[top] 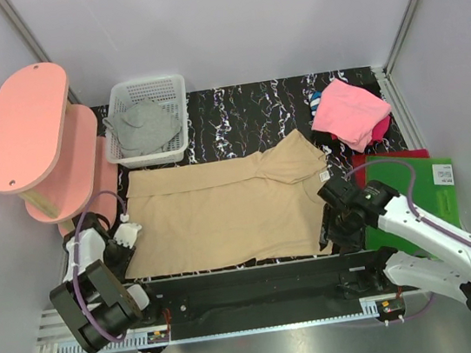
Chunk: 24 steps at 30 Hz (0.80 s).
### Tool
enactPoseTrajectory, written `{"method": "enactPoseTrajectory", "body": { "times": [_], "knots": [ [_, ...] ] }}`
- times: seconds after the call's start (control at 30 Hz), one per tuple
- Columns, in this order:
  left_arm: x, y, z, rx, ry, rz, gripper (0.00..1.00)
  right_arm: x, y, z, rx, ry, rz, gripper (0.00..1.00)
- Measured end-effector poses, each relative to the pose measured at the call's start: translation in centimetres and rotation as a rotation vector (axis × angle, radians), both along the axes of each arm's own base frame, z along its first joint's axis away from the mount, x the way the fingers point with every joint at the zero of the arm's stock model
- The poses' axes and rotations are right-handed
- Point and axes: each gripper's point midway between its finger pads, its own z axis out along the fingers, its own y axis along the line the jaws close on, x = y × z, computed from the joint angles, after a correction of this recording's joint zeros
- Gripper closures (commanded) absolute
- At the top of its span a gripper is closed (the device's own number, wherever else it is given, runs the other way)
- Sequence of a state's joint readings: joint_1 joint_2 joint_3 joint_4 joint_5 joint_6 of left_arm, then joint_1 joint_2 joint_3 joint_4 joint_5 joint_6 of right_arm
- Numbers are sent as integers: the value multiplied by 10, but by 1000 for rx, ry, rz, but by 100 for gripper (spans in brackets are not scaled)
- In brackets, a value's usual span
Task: Fold and stack the t-shirts
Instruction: Grap the side of the flattened tshirt closest away from the robot with both arms
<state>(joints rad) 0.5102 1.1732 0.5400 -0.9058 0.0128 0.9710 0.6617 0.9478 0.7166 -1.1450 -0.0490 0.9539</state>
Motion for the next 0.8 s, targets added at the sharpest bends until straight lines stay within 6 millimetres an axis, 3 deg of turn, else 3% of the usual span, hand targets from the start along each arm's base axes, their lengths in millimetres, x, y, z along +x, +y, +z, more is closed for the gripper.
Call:
{"method": "enactPoseTrajectory", "body": {
  "times": [0.17,0.3,0.57,0.8],
  "knots": [
    [3,5,0,10,9,1,86,-4,3,1,-12,-17,-11,41],
    [5,8,0,19,8,3,100,-6,7,-6,-43,-7,-14,38],
    [10,12,1,-10,47,22,100,0,18,-44,-195,40,-17,31],
    [13,15,1,-9,33,29,100,20,6,-50,-285,-48,-104,32]
  ]
}}
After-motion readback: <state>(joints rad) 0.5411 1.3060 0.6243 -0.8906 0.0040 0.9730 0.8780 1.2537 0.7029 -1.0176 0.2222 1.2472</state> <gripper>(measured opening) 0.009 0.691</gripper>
